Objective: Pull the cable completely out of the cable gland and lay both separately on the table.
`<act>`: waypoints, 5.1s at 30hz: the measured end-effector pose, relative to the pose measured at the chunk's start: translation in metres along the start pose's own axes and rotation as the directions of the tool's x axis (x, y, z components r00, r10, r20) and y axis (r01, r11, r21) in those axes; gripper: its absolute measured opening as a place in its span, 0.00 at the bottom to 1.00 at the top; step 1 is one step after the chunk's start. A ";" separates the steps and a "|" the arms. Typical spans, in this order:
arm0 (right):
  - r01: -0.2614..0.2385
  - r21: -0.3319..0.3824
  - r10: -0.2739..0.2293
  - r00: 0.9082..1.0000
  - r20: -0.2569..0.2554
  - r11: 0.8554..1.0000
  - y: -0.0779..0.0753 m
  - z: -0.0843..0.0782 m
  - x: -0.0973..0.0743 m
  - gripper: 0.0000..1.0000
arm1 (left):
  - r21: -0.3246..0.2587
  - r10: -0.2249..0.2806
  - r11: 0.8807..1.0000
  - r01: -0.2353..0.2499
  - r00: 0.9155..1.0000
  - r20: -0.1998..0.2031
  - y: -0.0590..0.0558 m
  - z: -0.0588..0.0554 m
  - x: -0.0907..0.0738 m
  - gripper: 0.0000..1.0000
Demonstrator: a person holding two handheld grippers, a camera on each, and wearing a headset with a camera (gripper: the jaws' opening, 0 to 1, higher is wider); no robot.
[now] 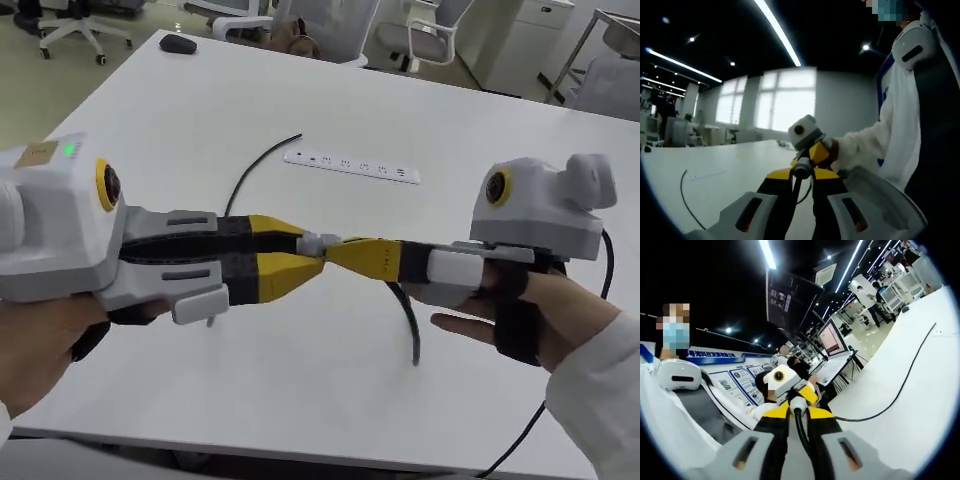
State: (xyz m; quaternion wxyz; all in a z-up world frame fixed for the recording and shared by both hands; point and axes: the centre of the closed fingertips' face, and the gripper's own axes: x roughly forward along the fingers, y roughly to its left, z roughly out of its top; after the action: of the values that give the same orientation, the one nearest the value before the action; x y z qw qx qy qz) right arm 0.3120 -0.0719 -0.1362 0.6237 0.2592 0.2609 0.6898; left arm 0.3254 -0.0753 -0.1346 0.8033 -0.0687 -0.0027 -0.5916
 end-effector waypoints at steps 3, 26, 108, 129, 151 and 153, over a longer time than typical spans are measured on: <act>0.014 0.019 -0.014 1.000 -0.012 1.000 -0.001 -0.003 -0.001 0.12 | 0.004 0.003 1.000 -0.003 1.000 -0.020 0.000 -0.003 -0.001 0.15; 0.044 -0.319 -0.074 0.994 -0.085 0.947 0.003 -0.022 -0.002 0.09 | -0.354 -0.112 0.932 0.082 0.992 -0.065 -0.011 -0.024 -0.002 0.13; 0.058 -0.522 -0.168 0.972 -0.165 0.851 -0.022 -0.039 -0.023 0.03 | -0.169 -0.039 0.985 0.012 0.987 -0.154 -0.009 -0.040 0.006 0.17; 0.021 -0.580 -0.103 0.989 -0.109 0.815 -0.005 -0.030 -0.015 0.03 | -0.265 -0.066 0.963 0.050 0.996 -0.052 -0.012 -0.020 0.013 0.18; 0.022 -0.718 -0.343 0.888 -0.306 0.696 -0.059 -0.069 -0.040 0.03 | -0.260 -0.009 0.965 -0.036 0.986 -0.169 0.001 -0.043 0.009 0.17; 0.023 -0.721 -0.355 0.881 -0.313 0.693 -0.063 -0.072 -0.042 0.03 | -0.254 -0.007 0.966 -0.038 0.985 -0.174 0.001 -0.044 0.009 0.17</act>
State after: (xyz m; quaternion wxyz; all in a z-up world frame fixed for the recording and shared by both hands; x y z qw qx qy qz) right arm 0.3121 -0.1109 -0.2333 0.6706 -0.1832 0.1372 0.7056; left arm 0.3259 -0.0881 -0.1777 0.7895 -0.1206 0.1442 -0.5842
